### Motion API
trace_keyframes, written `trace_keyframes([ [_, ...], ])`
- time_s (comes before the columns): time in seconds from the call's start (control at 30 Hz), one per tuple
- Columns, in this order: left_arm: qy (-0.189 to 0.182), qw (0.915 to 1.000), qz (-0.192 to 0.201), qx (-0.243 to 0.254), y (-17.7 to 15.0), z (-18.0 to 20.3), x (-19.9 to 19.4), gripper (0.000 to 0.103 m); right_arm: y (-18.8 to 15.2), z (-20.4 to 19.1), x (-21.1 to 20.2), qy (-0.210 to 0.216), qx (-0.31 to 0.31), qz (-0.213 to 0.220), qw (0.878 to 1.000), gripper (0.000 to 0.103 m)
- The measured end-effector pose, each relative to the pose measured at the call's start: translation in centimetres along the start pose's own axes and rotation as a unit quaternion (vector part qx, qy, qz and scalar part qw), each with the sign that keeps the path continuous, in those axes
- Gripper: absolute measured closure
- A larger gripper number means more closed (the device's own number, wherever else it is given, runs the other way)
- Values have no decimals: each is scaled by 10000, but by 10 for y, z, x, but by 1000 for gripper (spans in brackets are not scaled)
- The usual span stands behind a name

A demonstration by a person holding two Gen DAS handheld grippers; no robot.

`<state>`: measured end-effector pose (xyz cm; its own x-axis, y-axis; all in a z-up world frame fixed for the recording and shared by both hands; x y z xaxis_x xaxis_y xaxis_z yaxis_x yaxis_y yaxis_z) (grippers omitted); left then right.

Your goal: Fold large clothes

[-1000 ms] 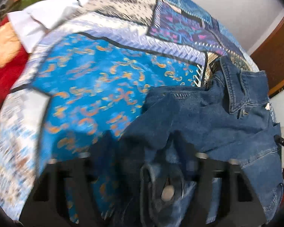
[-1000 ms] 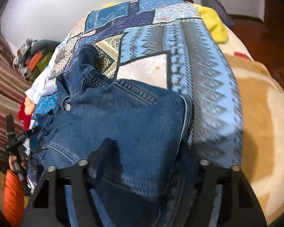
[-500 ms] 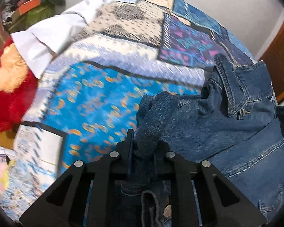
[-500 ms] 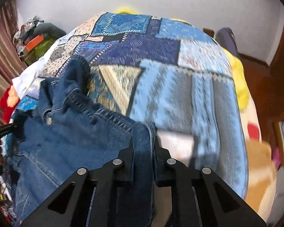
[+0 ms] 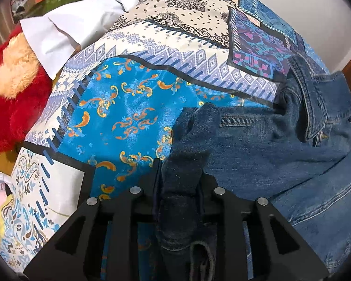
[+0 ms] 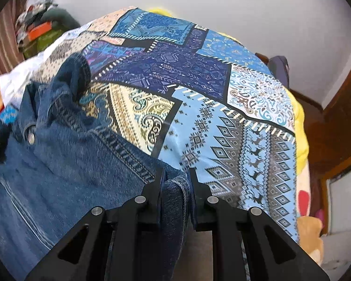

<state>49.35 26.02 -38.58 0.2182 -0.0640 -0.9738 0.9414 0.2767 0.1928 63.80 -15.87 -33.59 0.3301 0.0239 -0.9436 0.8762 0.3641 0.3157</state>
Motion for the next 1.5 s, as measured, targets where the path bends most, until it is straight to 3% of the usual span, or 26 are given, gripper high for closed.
trace_keyframes([
  [0.13, 85, 9999, -111, 91, -5, 3, 0, 74, -9, 5, -4, -249, 72, -142, 9996, 83],
  [0.2, 100, 9998, -182, 79, -11, 2, -3, 73, -15, 13, -6, -487, 177, -179, 9985, 61],
  [0.23, 122, 9996, -231, 90, -15, 2, -5, 72, -19, 21, -7, -706, 273, -193, 9969, 35],
  [0.27, 151, 9995, -247, 108, -17, 2, -8, 71, -23, 28, -8, -811, 357, -220, 9958, 18],
  [0.37, 320, 9992, -133, 176, -28, 0, -28, 55, -38, 38, -12, -274, 719, -412, 9962, 18],
  [0.47, 377, 9989, 102, 244, -35, 0, -56, 48, -51, 40, -35, 322, 1119, -384, 9925, 18],
  [0.53, 376, 9985, 245, 307, -40, 3, -76, 43, -58, 37, -56, 498, 1216, -325, 9908, 18],
  [0.7, 249, 9958, 790, 380, -52, 17, -139, 28, -77, 12, -122, 484, 859, -72, 9951, 16],
  [0.83, 145, 9915, 1195, 500, -71, 29, -187, 8, -96, -8, -174, 502, 681, 281, 9960, 8],
  [1.03, 71, 9882, 1349, 717, -118, 36, -214, 2, -141, -36, -228, 826, 480, 581, 9937, 5],
  [1.27, -13, 9950, 837, 547, -185, 17, -177, 2, -213, -62, -236, 966, 350, 438, 9937, 5],
  [1.5, -118, 9998, -175, 10, -264, -21, -97, 2, -283, -76, -202, 1240, 641, -137, 9901, 4],
])
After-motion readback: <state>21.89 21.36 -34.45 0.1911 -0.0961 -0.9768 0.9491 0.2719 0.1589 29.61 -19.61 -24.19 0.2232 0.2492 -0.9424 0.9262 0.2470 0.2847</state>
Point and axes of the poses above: each gripper's, at about its wrist camera, not at the fingertips, and x roughly the way its jaws point, z to its right, y to its top, the point moved 10 cm from there along x, roughly the way its jaws point, and after that the axes turned 14 degrees about -z, right-handed, at the moved point
